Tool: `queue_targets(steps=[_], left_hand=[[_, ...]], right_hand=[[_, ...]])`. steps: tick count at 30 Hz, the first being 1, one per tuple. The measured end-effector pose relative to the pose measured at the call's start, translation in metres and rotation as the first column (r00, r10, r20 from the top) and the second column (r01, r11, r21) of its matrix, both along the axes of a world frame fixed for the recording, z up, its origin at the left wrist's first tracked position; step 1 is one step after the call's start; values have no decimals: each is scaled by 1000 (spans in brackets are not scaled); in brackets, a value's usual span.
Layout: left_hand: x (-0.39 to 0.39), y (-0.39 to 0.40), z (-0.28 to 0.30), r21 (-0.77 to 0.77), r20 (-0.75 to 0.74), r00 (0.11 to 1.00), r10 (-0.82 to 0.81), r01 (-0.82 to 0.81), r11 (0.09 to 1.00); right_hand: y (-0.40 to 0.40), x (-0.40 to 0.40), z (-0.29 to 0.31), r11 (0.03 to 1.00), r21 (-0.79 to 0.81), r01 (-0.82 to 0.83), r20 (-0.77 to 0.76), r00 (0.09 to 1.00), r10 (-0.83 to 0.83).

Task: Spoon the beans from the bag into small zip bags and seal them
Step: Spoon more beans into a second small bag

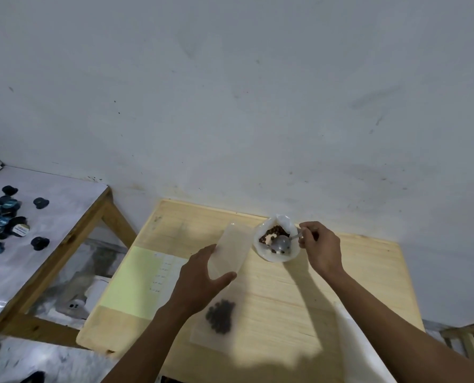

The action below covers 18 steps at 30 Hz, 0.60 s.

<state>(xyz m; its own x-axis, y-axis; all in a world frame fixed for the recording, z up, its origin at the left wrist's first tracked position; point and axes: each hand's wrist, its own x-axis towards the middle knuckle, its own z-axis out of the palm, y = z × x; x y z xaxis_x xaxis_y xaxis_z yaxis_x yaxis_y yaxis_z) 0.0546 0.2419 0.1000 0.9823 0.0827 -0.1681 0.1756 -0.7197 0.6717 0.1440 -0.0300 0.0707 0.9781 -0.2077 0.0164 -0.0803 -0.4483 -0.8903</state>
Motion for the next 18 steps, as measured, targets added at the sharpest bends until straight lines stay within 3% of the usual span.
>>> queue_targets(steps=[7, 9, 12, 18], left_hand=[[-4, 3, 0, -10, 11, 1000, 26, -26, 1000], [-7, 4, 0, -17, 12, 999, 33, -33, 999], [-12, 6, -1, -23, 14, 999, 44, -44, 999], [-18, 13, -6, -21, 9, 998, 56, -55, 998]], right_hand=[[29, -22, -30, 990, -119, -71, 162, 983, 90], [32, -26, -46, 992, -113, -51, 139, 988, 66], [40, -24, -65, 993, -70, 98, 65, 994, -93], [57, -6, -67, 953, 129, 275, -126, 958, -259]])
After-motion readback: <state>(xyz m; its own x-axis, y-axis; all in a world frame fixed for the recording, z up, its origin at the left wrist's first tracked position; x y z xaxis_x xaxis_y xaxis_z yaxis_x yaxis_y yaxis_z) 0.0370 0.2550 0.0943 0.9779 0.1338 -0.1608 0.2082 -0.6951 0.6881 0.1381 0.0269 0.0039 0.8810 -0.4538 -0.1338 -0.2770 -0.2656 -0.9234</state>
